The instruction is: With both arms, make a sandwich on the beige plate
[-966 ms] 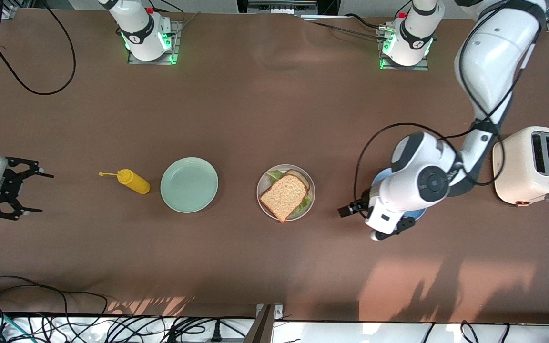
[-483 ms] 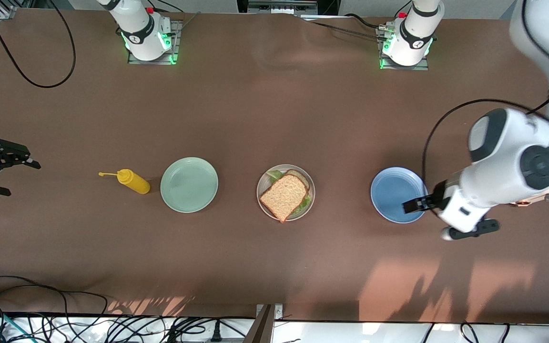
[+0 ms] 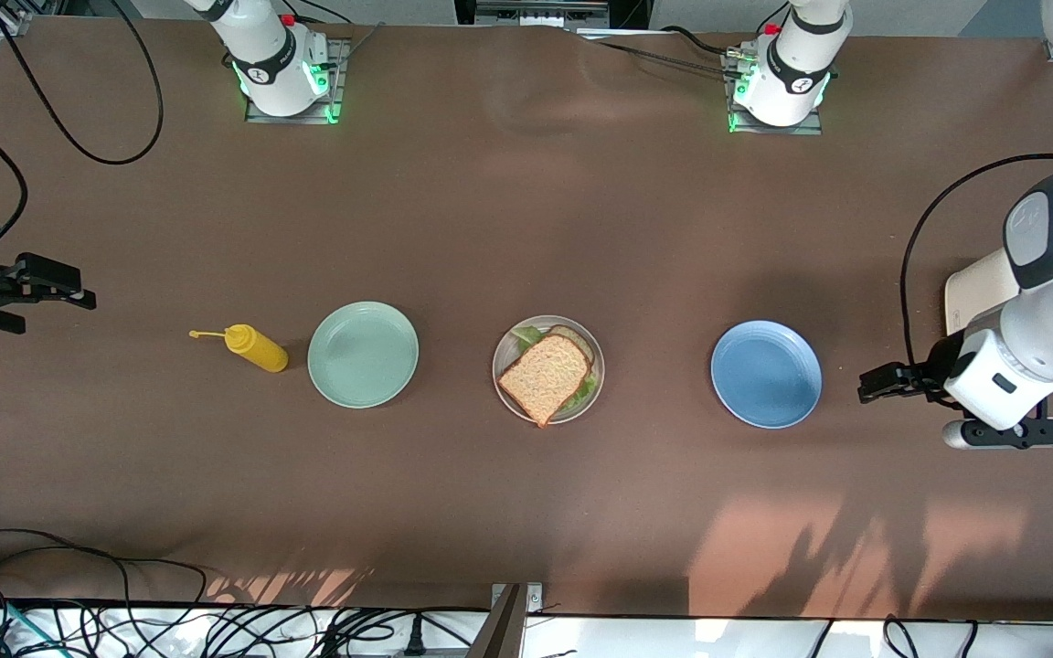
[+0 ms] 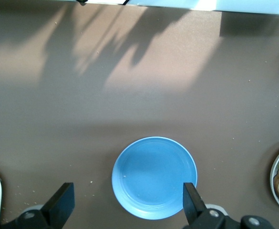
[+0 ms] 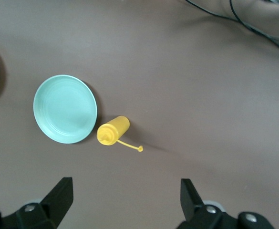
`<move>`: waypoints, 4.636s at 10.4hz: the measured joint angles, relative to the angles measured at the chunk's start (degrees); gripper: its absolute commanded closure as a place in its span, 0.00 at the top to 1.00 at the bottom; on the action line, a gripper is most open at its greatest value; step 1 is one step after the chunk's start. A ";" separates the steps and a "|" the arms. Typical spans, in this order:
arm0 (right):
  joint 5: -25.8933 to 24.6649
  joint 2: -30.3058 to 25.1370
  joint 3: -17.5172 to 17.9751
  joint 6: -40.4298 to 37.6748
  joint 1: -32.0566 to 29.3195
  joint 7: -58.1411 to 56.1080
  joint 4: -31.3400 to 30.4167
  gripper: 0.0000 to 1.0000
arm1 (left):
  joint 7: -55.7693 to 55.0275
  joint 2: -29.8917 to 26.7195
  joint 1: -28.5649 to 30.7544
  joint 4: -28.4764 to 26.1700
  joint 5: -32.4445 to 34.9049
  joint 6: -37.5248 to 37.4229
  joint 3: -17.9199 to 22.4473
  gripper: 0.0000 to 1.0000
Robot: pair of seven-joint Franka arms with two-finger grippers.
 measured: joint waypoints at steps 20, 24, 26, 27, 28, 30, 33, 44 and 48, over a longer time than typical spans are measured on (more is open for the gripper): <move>-5.26 -0.57 5.78 -6.13 1.26 15.94 2.88 1.00 | -5.54 -1.85 0.64 3.96 0.00 -3.29 4.91 1.00; -5.00 -0.59 5.84 -6.42 1.26 16.22 2.91 1.00 | -5.33 -2.60 -8.18 3.87 -3.00 -3.02 18.89 1.00; -4.95 -0.60 6.19 -6.45 1.35 16.22 2.93 1.00 | 1.85 -4.06 -12.17 2.40 -9.81 -2.86 28.82 0.99; -4.93 -0.60 6.47 -6.45 1.51 16.25 3.00 1.00 | 5.68 -6.03 -13.91 0.55 -13.38 -2.86 33.81 1.00; -4.91 -0.63 6.63 -6.45 1.74 16.30 3.14 1.00 | 7.29 -8.30 -14.54 -1.50 -14.55 -2.87 36.41 1.00; -4.85 -0.80 6.85 -6.58 2.42 16.34 3.54 1.00 | 8.19 -12.68 -14.47 -5.20 -14.97 -2.94 37.36 1.00; -4.77 -2.97 8.40 -6.94 3.58 19.01 4.12 1.00 | 8.23 -14.93 -14.89 -8.06 -15.15 -2.96 37.11 1.00; -1.97 -7.14 10.71 -7.07 3.70 20.79 4.38 1.00 | 2.36 -14.85 -16.48 -8.90 -15.27 -12.12 30.98 1.00; -1.95 -7.09 10.93 -7.08 3.91 20.96 4.26 1.00 | 2.36 -14.81 -19.08 -8.89 -15.27 -12.13 30.79 1.00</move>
